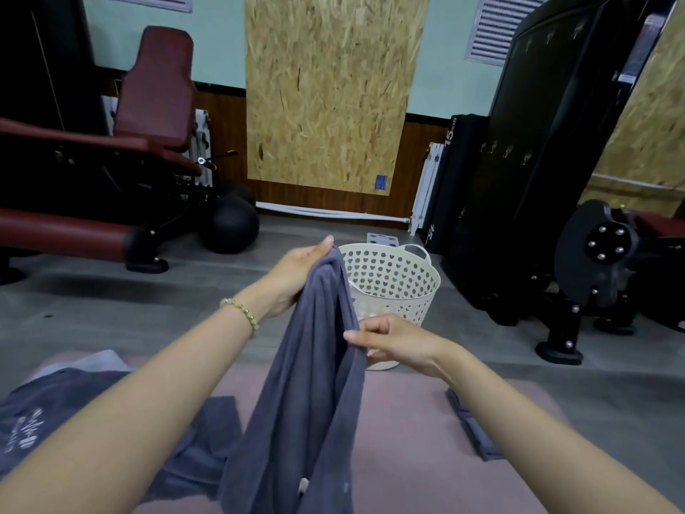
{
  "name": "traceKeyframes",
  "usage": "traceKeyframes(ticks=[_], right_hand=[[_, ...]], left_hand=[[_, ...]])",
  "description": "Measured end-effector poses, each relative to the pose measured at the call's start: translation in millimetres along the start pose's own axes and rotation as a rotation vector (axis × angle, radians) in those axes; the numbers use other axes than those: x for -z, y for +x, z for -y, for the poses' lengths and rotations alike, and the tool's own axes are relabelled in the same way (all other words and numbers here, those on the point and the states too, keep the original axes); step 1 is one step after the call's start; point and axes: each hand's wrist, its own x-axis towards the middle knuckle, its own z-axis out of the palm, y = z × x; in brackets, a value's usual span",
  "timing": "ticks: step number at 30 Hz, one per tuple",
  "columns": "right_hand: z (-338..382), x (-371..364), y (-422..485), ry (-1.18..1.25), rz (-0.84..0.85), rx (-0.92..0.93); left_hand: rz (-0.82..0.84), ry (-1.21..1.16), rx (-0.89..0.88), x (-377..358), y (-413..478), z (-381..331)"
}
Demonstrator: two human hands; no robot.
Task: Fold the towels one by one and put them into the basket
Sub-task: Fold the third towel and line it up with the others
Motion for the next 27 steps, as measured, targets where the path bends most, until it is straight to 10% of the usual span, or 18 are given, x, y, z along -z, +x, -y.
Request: traceKeyframes(ticks=[8, 20, 27], right_hand=[[13.2, 29.4, -6.2, 0.219, -0.124, 0.020], [-45.1, 77.4, 7.7, -0.262, -0.279, 0.085], [-99.7, 120.9, 63.9, 0.078, -0.605, -0.045]], left_hand=[[-0.059, 0.123, 0.034, 42.1, 15.5, -8.5], [-0.298, 0.096, 0.204, 87.0, 40.0, 37.9], [-0.323, 0.320, 0.239, 75.5, 92.3, 108.5]])
